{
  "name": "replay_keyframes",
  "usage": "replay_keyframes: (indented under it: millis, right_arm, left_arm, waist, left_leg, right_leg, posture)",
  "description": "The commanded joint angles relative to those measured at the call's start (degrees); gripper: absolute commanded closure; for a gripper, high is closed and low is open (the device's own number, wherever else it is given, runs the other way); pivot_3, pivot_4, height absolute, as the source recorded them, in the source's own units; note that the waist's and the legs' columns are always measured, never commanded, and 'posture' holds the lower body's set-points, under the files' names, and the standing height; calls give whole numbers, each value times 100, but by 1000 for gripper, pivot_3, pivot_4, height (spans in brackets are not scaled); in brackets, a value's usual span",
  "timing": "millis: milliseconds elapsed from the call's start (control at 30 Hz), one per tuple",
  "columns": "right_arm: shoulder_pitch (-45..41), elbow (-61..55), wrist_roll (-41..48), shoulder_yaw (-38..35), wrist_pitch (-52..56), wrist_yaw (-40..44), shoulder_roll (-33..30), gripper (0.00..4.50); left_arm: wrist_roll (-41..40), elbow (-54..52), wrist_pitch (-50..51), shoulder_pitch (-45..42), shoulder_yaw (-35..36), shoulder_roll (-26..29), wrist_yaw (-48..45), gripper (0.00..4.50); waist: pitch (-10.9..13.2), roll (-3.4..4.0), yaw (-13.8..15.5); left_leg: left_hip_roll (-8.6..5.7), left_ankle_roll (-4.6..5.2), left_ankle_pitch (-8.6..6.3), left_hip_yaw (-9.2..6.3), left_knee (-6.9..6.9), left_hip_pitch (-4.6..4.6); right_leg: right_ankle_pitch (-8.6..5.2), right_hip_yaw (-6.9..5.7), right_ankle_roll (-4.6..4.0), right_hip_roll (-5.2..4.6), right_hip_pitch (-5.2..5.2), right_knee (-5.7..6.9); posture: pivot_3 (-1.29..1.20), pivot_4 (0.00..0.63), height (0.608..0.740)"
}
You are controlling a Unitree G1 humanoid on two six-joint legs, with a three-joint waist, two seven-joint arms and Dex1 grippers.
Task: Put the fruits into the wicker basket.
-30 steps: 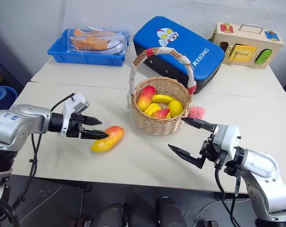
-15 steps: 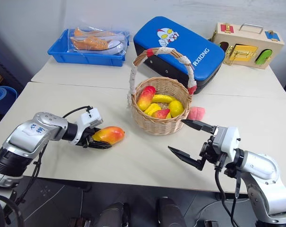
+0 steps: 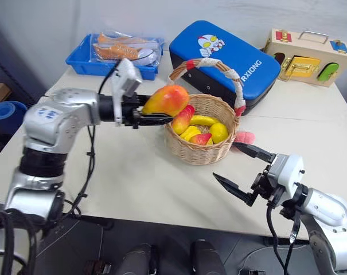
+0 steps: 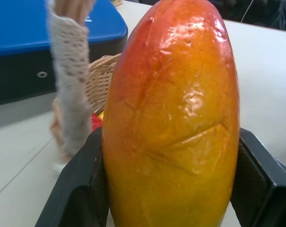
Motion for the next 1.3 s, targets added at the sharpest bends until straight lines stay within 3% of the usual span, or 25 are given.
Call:
replay_keyframes:
  millis: [33,200,233,467,567,667,867,967,1133,1300]
  right_arm:
    - [112,-169,-32,-96,-283,-17,130,0]
    - [433,-205,-163,-122,-547,-23,290,0]
    - [484,-205,-184,-119,-595,-29,312,0]
    - [1035,50,-298,-716,-947,-208,506,0]
    - [1400,380,-157,-1298,-1104,-246,645,0]
    - [1776,1212,-116,-1762,-1362,-10,751,0]
    - [1598,2448,-275,-1867,-1870,254,749,0]
    - [569,2722,-254,-1431,-1511,244,395,0]
    - [-1278,3513,-358,-667,-597,379,-257,0]
    - [-3728,5429,-680,321,160,1119,-521,0]
  left_arm:
    - [407,340,-351,-219,-283,-333,232,1777]
    - [574,327,-501,-154,-330,-588,279,122]
    - [548,260,-513,-118,-287,-613,265,36]
    - [-183,-580,-928,487,509,-206,-542,36]
    - [-363,-864,-1380,943,806,555,-1359,36]
    - [-729,-947,-2494,1681,1375,1120,-2505,36]
    - [-831,-356,-3429,2701,1949,1800,-3448,36]
    - [-991,-131,-3329,2864,2295,1835,-3207,36]
    - [-1363,-702,-2833,2826,2267,1644,-2896,36]
    - [-1530,-1177,-2571,2567,2106,1350,-2438,36]
  waist:
    - [0,0,-13]
    - [1,2,-67]
    - [1,2,-70]
    - [1,3,-120]
    - [1,6,-160]
    - [0,7,-159]
    - [1,8,-152]
    - [2,9,-206]
    - [3,11,-275]
    - [6,16,-280]
  left_leg:
    - [2,-2,1,3,-1,0]
    - [10,-12,6,16,-8,9]
    - [10,-13,6,15,-9,10]
    - [9,-14,6,19,-6,13]
    - [11,-19,9,23,-14,24]
    - [14,-25,11,29,-17,32]
    - [7,-7,2,31,-18,40]
    - [7,1,-3,27,-10,34]
    - [4,10,-4,39,-8,31]
    - [9,-3,1,20,-9,20]
  right_leg:
    - [0,4,0,4,-2,1]
    - [0,33,0,23,-8,8]
    - [0,34,0,23,-8,9]
    - [0,41,0,20,-8,18]
    - [0,46,0,23,-8,23]
    - [-4,48,-7,25,-7,26]
    - [-5,52,-11,16,8,14]
    - [-1,51,-5,13,10,10]
    - [9,63,4,6,-2,21]
    - [8,81,5,28,-14,27]
  posture:
    - [0,150,740]
    - [0,150,740]
    - [0,150,740]
    - [0,150,740]
    - [0,150,740]
    - [0,150,740]
    - [0,150,740]
    - [0,150,740]
    - [0,150,740]
    - [0,150,740]
